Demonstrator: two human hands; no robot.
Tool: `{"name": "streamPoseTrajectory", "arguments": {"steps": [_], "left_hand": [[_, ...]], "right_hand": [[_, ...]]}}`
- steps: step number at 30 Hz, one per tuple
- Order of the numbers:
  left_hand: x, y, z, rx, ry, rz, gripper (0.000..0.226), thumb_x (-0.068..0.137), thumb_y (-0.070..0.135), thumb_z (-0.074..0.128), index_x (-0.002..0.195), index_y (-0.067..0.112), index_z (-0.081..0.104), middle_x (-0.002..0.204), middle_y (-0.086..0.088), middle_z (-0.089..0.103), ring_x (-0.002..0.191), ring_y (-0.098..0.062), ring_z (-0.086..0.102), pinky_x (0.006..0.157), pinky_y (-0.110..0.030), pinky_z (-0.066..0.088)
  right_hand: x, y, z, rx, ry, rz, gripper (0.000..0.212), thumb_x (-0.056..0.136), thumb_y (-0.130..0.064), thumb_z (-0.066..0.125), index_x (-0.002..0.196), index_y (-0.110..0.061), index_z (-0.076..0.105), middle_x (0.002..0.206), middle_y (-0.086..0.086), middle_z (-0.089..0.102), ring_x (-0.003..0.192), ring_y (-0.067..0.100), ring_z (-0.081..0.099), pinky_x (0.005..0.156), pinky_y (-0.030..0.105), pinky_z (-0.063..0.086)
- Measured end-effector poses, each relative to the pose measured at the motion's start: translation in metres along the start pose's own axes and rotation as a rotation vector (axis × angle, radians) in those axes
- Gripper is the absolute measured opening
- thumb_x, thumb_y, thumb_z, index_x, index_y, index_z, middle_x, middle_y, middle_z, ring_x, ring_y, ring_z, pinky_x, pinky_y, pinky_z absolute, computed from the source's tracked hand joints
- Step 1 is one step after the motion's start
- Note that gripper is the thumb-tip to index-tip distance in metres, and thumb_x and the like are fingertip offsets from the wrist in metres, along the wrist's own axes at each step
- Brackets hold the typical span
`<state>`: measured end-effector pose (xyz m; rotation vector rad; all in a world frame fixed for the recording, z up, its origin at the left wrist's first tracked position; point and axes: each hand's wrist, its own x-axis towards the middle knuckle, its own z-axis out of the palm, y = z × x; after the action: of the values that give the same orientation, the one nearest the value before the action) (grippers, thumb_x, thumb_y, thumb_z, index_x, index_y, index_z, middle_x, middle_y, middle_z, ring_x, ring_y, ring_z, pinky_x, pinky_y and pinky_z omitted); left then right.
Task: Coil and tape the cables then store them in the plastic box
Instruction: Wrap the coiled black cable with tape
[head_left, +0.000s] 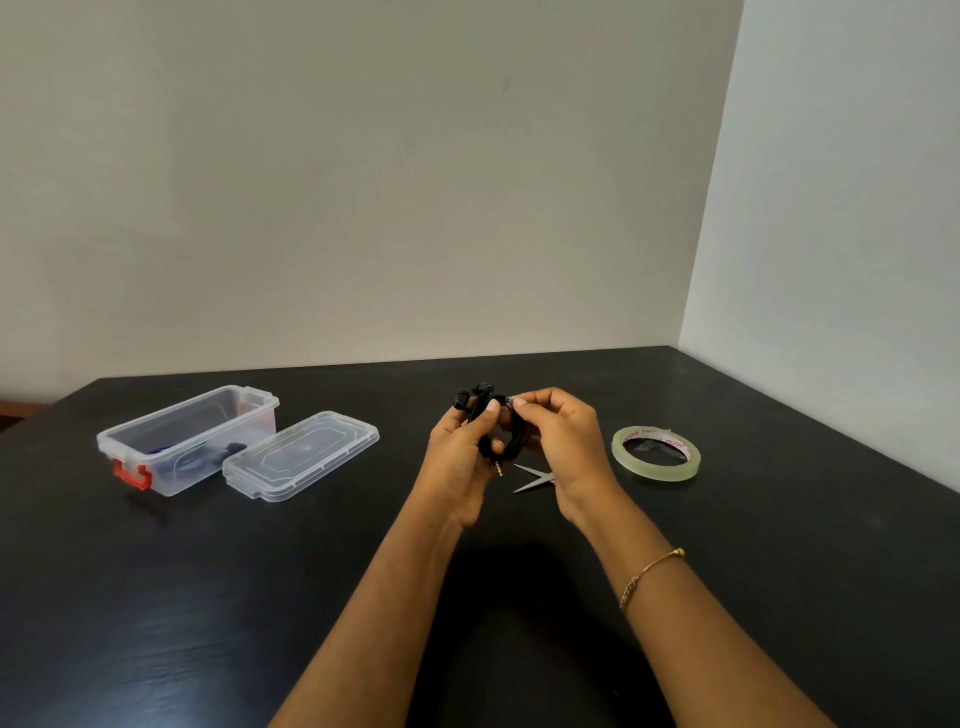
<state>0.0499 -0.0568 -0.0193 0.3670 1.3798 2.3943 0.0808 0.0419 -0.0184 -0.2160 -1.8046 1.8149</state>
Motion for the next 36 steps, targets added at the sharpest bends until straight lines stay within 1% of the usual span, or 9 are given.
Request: {"name": "streamPoseTrajectory", "arguments": {"steps": [3,6,13,22,26,29,31,33,36], "left_hand": [[-0.001,-0.001,0.000,0.062,-0.023,0.049,0.009,0.090,0.012,0.055,0.088,0.016,0.063,0.073,0.001,0.061,0.049,-0.004,0.046,0.079,-0.034,0.047],[-0.003,-0.002,-0.001,0.126,-0.070,0.056,0.009,0.090,0.012,0.054,0.092,0.013,0.063,0.070,0.002,0.060,0.049,-0.003,0.045,0.073,-0.029,0.047],[-0.004,-0.001,-0.001,0.159,-0.110,0.036,0.009,0.090,0.011,0.054,0.088,0.012,0.062,0.066,0.003,0.059,0.049,-0.004,0.046,0.076,-0.028,0.048],[-0.006,0.000,-0.001,0.060,-0.082,-0.018,0.009,0.091,0.014,0.053,0.088,0.012,0.062,0.065,0.005,0.058,0.047,-0.002,0.045,0.068,-0.025,0.044],[-0.011,0.003,0.000,0.032,-0.116,-0.022,0.010,0.091,0.015,0.052,0.088,0.013,0.062,0.062,0.006,0.058,0.045,-0.001,0.046,0.072,-0.025,0.043],[-0.012,0.004,-0.001,0.023,-0.102,-0.011,0.011,0.092,0.016,0.050,0.094,0.012,0.061,0.055,0.006,0.054,0.047,-0.002,0.049,0.076,-0.027,0.047],[-0.012,0.004,-0.002,0.013,-0.087,-0.012,0.015,0.093,0.017,0.049,0.102,0.012,0.060,0.047,0.005,0.048,0.055,-0.006,0.052,0.077,-0.030,0.049],[-0.010,0.005,-0.004,-0.002,-0.075,-0.010,0.019,0.094,0.018,0.049,0.106,0.010,0.059,0.045,0.003,0.042,0.059,-0.009,0.054,0.081,-0.033,0.050],[-0.006,0.009,-0.007,-0.053,-0.060,0.021,0.020,0.095,0.018,0.046,0.106,0.006,0.057,0.045,0.003,0.038,0.050,-0.006,0.047,0.083,-0.033,0.050]], "right_hand": [[0.002,-0.002,-0.004,0.231,-0.054,0.221,0.013,0.086,-0.012,0.054,0.081,-0.011,0.066,0.075,0.004,0.067,0.077,0.017,0.062,0.070,0.029,0.047],[0.003,-0.002,-0.009,0.336,-0.107,0.398,0.016,0.084,-0.014,0.049,0.079,-0.011,0.063,0.067,0.002,0.064,0.065,0.016,0.058,0.066,0.029,0.043],[0.006,0.004,-0.015,0.433,-0.222,0.507,0.014,0.081,-0.014,0.044,0.081,-0.012,0.059,0.071,0.002,0.060,0.065,0.017,0.056,0.062,0.030,0.040],[0.002,0.004,-0.015,0.498,-0.290,0.473,0.021,0.082,-0.013,0.043,0.083,-0.008,0.063,0.065,0.003,0.064,0.066,0.019,0.058,0.070,0.030,0.044],[0.001,0.004,-0.014,0.538,-0.291,0.419,0.020,0.082,-0.008,0.042,0.081,-0.009,0.062,0.066,0.005,0.063,0.066,0.020,0.057,0.070,0.031,0.046],[0.001,0.004,-0.009,0.416,-0.291,0.335,0.018,0.085,-0.007,0.042,0.084,-0.007,0.060,0.070,0.011,0.061,0.067,0.022,0.058,0.070,0.033,0.048],[-0.001,0.003,-0.004,0.324,-0.273,0.282,0.015,0.087,-0.006,0.043,0.091,-0.006,0.057,0.074,0.013,0.060,0.068,0.022,0.058,0.068,0.034,0.048],[-0.003,0.001,-0.001,0.315,-0.241,0.276,0.012,0.088,-0.002,0.043,0.088,-0.007,0.054,0.076,0.012,0.058,0.068,0.020,0.056,0.063,0.031,0.047],[-0.005,-0.005,0.003,0.409,-0.123,0.296,0.019,0.087,0.004,0.040,0.085,-0.010,0.053,0.079,0.008,0.056,0.072,0.017,0.055,0.061,0.029,0.049]]}}
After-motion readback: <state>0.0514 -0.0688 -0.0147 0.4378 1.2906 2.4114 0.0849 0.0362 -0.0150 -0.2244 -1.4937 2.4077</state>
